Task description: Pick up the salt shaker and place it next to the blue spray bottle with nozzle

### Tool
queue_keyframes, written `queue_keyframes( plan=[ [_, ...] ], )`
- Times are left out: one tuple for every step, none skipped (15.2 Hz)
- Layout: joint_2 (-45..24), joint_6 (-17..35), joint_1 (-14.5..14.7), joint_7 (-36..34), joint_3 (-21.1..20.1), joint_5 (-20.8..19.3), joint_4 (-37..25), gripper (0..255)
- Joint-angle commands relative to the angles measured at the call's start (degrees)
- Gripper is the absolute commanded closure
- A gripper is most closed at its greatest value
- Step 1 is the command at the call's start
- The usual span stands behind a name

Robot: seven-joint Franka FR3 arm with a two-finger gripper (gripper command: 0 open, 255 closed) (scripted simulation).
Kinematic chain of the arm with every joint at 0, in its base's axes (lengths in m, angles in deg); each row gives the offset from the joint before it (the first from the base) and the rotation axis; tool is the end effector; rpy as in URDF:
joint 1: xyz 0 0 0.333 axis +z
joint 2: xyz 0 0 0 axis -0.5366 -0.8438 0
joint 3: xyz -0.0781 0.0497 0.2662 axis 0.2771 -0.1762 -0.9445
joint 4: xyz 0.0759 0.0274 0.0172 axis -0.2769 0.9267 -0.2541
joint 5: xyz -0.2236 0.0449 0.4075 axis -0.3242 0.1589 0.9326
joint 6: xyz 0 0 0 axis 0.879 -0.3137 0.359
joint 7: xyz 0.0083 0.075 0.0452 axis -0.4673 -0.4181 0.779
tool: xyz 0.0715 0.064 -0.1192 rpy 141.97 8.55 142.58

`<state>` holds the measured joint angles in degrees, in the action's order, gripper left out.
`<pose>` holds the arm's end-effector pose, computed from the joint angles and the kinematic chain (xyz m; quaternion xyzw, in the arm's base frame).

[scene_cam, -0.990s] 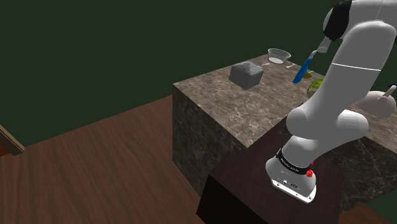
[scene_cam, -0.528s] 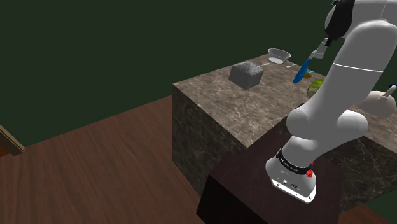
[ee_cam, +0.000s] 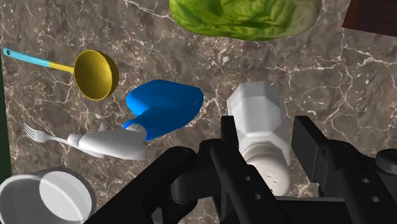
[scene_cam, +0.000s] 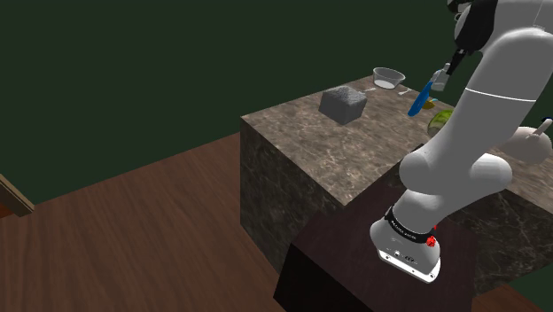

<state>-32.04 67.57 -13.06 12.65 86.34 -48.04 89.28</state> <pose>0.1425 -0.6894 0.4781 0.9977 0.0072 -0.0276 0.0619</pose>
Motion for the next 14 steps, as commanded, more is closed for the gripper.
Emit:
queue_keyframes(
  plan=[
    [0.34,1.73,0.22,-0.15,-0.03,-0.20,1.99,255],
    [0.40,2.52,0.30,-0.20,-0.06,-0.24,2.84,255],
    [0.44,3.30,0.36,-0.25,-0.08,-0.26,3.66,255],
    [0.47,4.08,0.42,-0.29,-0.10,-0.28,4.46,255],
    [0.48,4.85,0.47,-0.32,-0.13,-0.29,5.25,255],
    [0.47,5.62,0.51,-0.35,-0.15,-0.28,6.01,255],
    [0.45,6.38,0.55,-0.37,-0.17,-0.27,6.76,255],
    [0.41,7.14,0.58,-0.39,-0.20,-0.24,7.49,255],
    [0.36,7.89,0.60,-0.40,-0.23,-0.21,8.20,255],
    [0.29,8.64,0.62,-0.40,-0.26,-0.16,8.90,255],
    [0.21,9.38,0.64,-0.40,-0.29,-0.11,9.57,255],
    [0.12,10.12,0.64,-0.39,-0.32,-0.05,10.24,255],
    [0.01,10.86,0.65,-0.38,-0.35,0.03,10.88,255],
    [-0.12,11.59,0.65,-0.36,-0.38,0.11,11.51,255]
  ],
)
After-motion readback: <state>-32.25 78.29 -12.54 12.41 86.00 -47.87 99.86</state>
